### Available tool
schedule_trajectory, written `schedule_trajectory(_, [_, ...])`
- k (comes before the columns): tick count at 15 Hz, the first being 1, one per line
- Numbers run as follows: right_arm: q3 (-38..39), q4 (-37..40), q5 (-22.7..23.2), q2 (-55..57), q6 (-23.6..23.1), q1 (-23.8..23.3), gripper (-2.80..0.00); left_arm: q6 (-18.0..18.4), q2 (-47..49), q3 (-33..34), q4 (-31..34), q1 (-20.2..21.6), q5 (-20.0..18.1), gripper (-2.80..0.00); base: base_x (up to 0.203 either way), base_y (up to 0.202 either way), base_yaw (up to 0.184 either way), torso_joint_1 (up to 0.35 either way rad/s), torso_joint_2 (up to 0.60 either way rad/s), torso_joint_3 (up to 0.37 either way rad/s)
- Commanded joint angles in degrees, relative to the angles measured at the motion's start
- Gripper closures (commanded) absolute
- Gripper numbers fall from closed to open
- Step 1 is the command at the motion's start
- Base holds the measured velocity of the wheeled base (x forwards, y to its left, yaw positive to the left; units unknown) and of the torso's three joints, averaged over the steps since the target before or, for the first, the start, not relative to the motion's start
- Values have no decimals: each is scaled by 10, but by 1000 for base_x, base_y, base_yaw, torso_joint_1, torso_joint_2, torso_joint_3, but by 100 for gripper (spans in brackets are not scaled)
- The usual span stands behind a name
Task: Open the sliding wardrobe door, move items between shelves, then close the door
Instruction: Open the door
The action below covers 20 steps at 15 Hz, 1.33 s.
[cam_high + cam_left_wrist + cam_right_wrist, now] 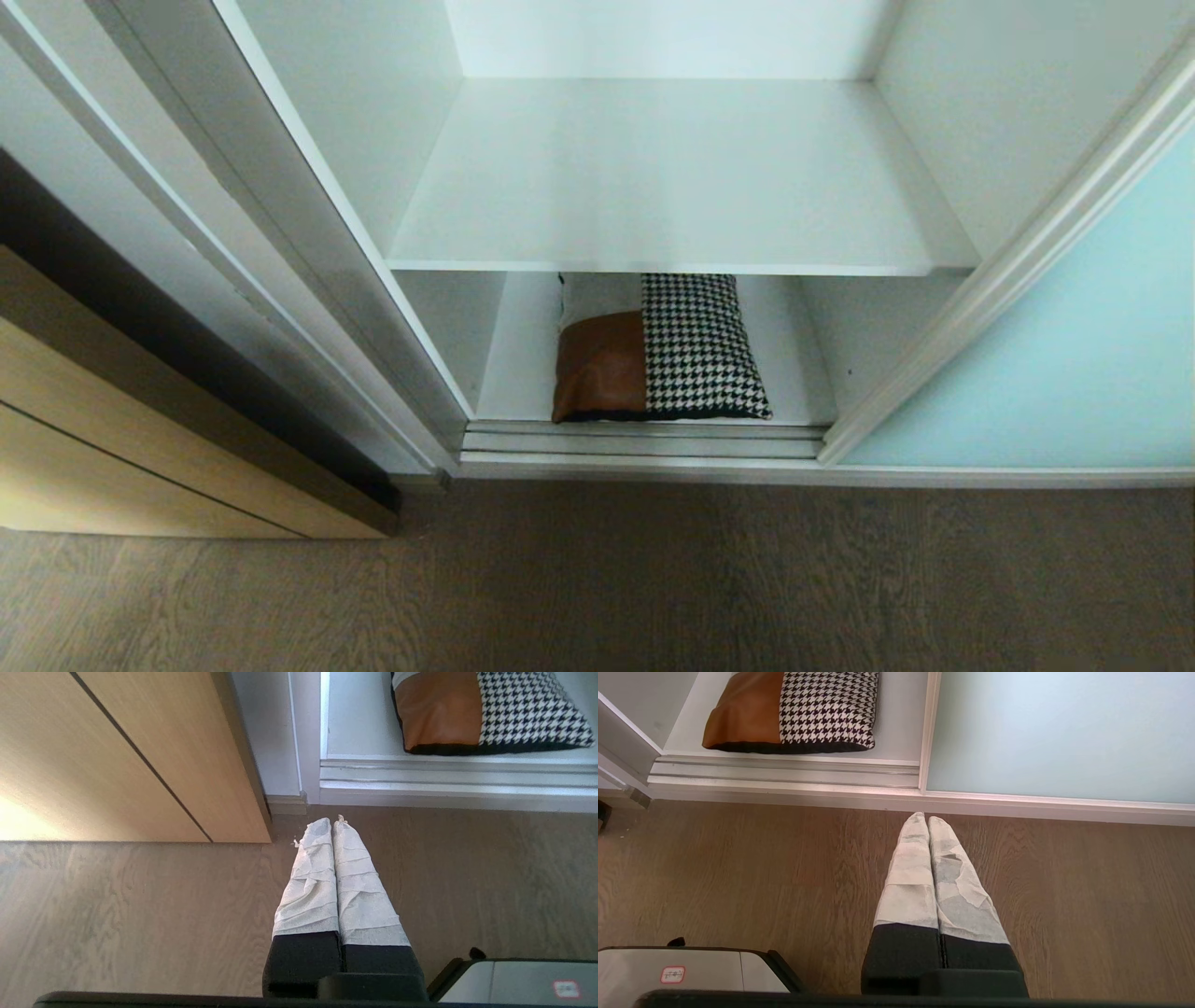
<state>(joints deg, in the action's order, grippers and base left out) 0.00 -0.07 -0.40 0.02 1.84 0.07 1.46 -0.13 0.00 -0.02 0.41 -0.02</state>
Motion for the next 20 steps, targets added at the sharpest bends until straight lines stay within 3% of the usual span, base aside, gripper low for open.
schedule_trajectory(1, [1,0,0,0,0,0,0,-1,2,0,-1,0,0,0,0,0,0,0,0,0])
schedule_trajectory(20, [0,0,0,0,0,0,0,-1,1,1,-1,0,0,0,0,0,0,0,0,0])
